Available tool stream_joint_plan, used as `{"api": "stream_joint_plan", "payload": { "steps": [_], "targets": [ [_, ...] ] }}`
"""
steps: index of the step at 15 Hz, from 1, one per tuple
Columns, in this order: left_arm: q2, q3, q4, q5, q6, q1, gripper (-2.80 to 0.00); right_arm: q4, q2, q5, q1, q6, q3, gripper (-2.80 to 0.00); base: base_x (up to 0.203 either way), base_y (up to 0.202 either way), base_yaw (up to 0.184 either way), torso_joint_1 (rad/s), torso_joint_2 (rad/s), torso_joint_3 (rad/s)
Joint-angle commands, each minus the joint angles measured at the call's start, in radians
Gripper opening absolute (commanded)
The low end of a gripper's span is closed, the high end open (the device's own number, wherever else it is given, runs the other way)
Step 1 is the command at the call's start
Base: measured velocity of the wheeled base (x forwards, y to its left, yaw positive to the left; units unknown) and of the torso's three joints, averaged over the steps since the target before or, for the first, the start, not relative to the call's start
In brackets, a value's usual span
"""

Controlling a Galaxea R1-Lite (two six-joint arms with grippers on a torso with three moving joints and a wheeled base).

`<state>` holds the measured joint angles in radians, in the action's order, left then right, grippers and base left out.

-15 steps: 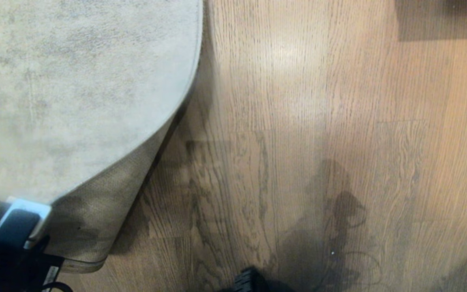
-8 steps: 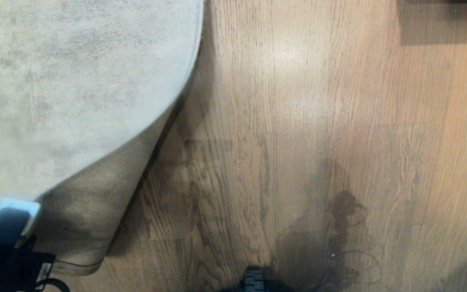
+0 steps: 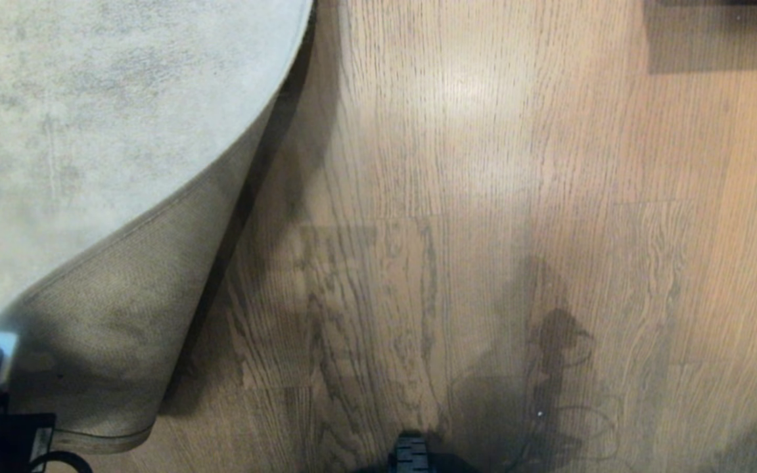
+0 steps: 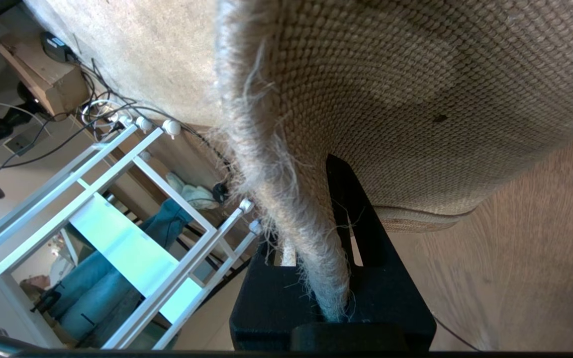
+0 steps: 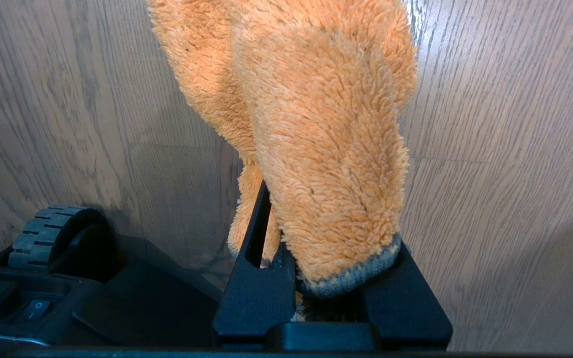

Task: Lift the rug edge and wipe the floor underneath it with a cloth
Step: Wipe the floor under the carpet with a rag

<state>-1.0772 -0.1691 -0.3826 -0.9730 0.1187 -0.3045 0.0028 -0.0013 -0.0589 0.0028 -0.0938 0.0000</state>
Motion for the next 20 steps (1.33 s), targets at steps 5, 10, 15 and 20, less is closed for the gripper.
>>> {"api": "stream_joint_plan", "payload": {
  "steps": [5,10,15,20],
  "targets": [
    [0.023,0.003,0.020,0.012,0.002,-0.002,-2.80,0.000,0.001,-0.001,0.000,-0.001,0.000,-2.80,0.000,0.000,0.000,0.000,0.00,0.000],
    [0.011,-0.027,0.022,0.092,0.001,-0.022,-2.80,0.000,0.001,-0.001,0.000,-0.001,0.000,-2.80,0.000,0.000,0.000,0.000,0.00,0.000],
    [-0.004,-0.046,0.024,0.157,-0.001,-0.095,-2.80,0.001,0.001,0.001,0.000,-0.039,0.000,-2.80,0.000,0.000,0.000,0.000,0.00,0.000],
    [-0.042,-0.047,0.022,0.155,-0.004,-0.142,-2.80,-0.006,0.003,-0.027,0.000,-0.110,-0.023,-2.80,0.000,0.000,0.000,0.000,0.00,0.000]
  ]
}}
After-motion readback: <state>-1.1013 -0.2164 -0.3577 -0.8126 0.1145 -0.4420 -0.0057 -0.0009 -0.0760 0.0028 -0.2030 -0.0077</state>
